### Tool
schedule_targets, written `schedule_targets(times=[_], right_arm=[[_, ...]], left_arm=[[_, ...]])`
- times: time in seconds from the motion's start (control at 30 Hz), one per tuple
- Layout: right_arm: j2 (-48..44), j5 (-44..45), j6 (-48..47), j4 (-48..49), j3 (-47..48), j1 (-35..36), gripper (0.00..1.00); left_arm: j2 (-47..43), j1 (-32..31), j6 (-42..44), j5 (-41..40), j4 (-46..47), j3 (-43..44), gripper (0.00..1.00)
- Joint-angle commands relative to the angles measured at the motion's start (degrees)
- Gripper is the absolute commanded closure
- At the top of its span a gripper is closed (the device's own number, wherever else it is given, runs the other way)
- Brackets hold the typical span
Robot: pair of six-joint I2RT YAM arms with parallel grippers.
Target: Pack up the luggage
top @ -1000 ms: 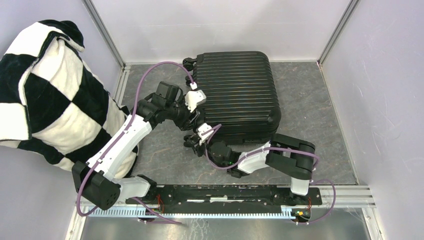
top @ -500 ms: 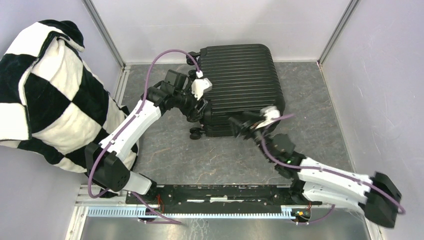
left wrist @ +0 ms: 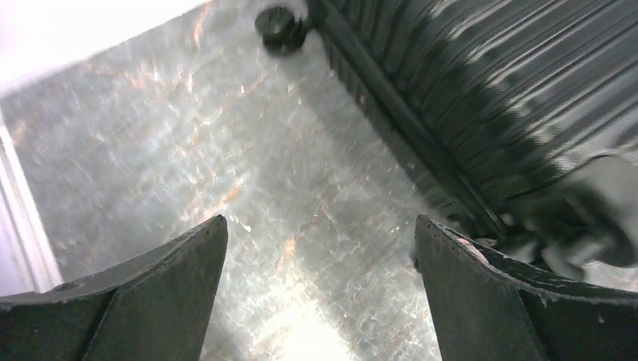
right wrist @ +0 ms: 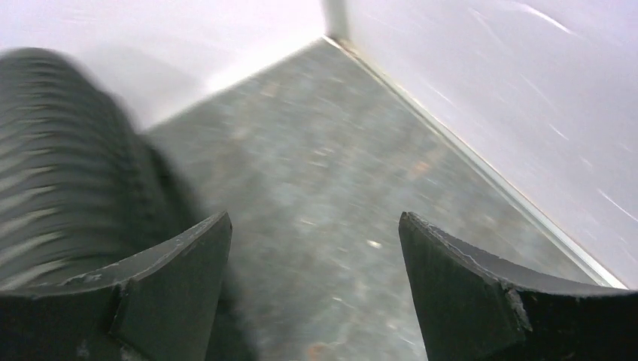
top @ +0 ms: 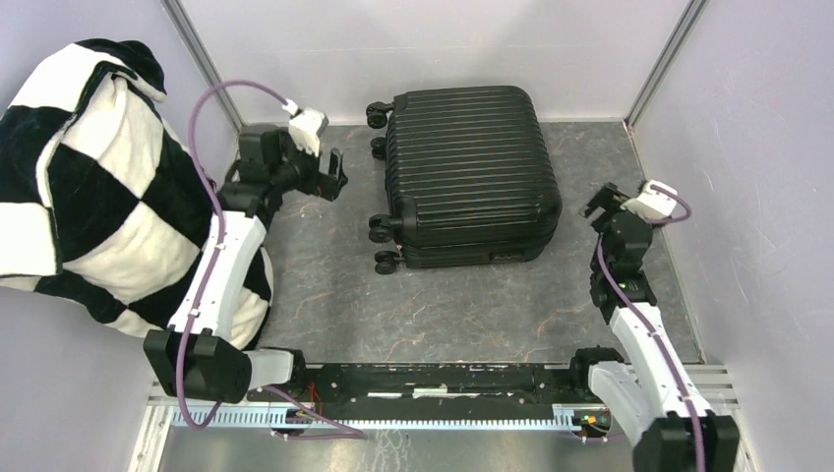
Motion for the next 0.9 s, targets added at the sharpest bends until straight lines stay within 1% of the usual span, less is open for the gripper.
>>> schedule_targets(times=[0.0,0.1,0.17,0.23,0.27,0.4,0.57,0.67,0.7,0.77,0.87], right_arm=[[3.0,-5.5,6.3,-1.6,-5.2,-12.6,0.11],[6.3,-5.1,5.7,-0.2,-7.8,-16.8,0.11],[7.3,-3.1,3.9,1.6,-10.2,-16.8,0.11],[6.4,-1.6,2.5,5.3,-14.0,-16.8,0.11],[5.9,-1.2,1.5,7.8,-16.3,-16.8,0.11],[5.1,0.9,-1.4,14.6,-22.9,-16.3,0.07],[6.3,2.2,-6.5,23.1,-27.6,-13.6,0.06],[7.4,1.4,-9.1,30.5,-30.4,-11.9,0.02],[8.4,1.1,-9.7,32.1,-30.5,-11.4,0.02],[10.8,1.0,-11.0,36.4,-32.4,-10.1,0.02],[15.9,0.5,-13.7,42.0,-32.4,-7.4,0.02]], left_arm=[[-1.2,-0.5,-7.0,-8.9,13.9,-14.3,0.0],[-2.5,-0.5,-8.7,-11.1,22.3,-23.0,0.0],[-3.5,-0.5,-9.6,-10.6,27.1,-28.4,0.0],[-4.0,-0.5,-10.2,-9.5,31.7,-33.7,0.0],[-3.8,-0.5,-10.6,-9.4,35.6,-36.9,0.0],[-0.1,-0.5,-11.8,-12.0,45.9,-44.4,0.0],[4.7,-0.5,-8.8,-15.3,54.5,-48.7,0.0],[6.4,-0.5,-8.5,-16.2,63.9,-53.0,0.0],[6.8,-0.5,-8.8,-16.3,62.9,-52.3,0.0],[7.8,-0.5,-9.5,-17.0,64.4,-52.1,0.0],[8.5,-0.5,-8.8,-19.7,67.5,-52.2,0.0]])
